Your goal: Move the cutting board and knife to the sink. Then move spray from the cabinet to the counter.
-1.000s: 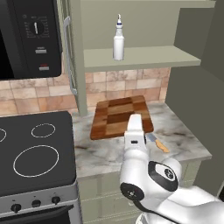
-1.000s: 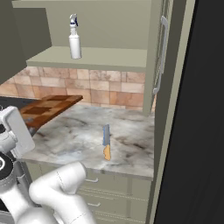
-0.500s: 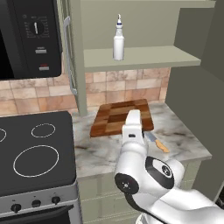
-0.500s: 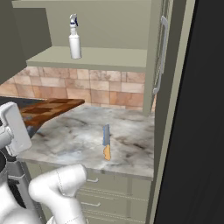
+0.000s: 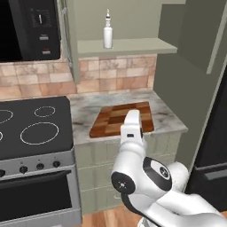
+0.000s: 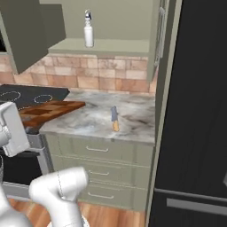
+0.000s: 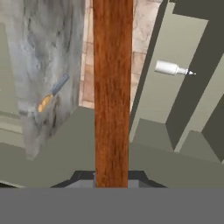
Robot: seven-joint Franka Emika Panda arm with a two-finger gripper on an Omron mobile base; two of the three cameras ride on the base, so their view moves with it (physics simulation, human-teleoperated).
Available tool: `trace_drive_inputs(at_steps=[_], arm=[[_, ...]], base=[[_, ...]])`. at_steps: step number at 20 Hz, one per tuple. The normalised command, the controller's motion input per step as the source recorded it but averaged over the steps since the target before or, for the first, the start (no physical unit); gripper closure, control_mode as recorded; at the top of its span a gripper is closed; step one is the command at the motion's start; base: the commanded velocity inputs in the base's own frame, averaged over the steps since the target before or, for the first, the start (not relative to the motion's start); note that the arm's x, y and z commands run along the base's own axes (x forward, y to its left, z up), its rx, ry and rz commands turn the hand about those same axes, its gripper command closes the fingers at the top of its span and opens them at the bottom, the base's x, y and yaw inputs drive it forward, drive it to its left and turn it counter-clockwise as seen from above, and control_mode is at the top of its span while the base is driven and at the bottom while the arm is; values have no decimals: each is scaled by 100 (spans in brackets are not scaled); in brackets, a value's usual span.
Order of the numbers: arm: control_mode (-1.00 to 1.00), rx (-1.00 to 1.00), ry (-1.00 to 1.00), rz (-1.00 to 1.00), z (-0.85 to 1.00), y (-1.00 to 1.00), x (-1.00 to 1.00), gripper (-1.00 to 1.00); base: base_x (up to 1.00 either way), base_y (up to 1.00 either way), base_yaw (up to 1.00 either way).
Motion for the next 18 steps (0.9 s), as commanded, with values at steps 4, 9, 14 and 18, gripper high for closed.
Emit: trace_drive_inputs(at_steps=[4, 9, 14, 18], arm=[[100, 0, 0, 0, 0, 0, 0, 100], [100, 0, 0, 0, 0, 0, 0, 100], [100, 0, 0, 0, 0, 0, 0, 100], [100, 0, 0, 0, 0, 0, 0, 100]], base=[[-87, 0, 14], [-11, 5, 78], [14, 1, 92], [33, 0, 90]])
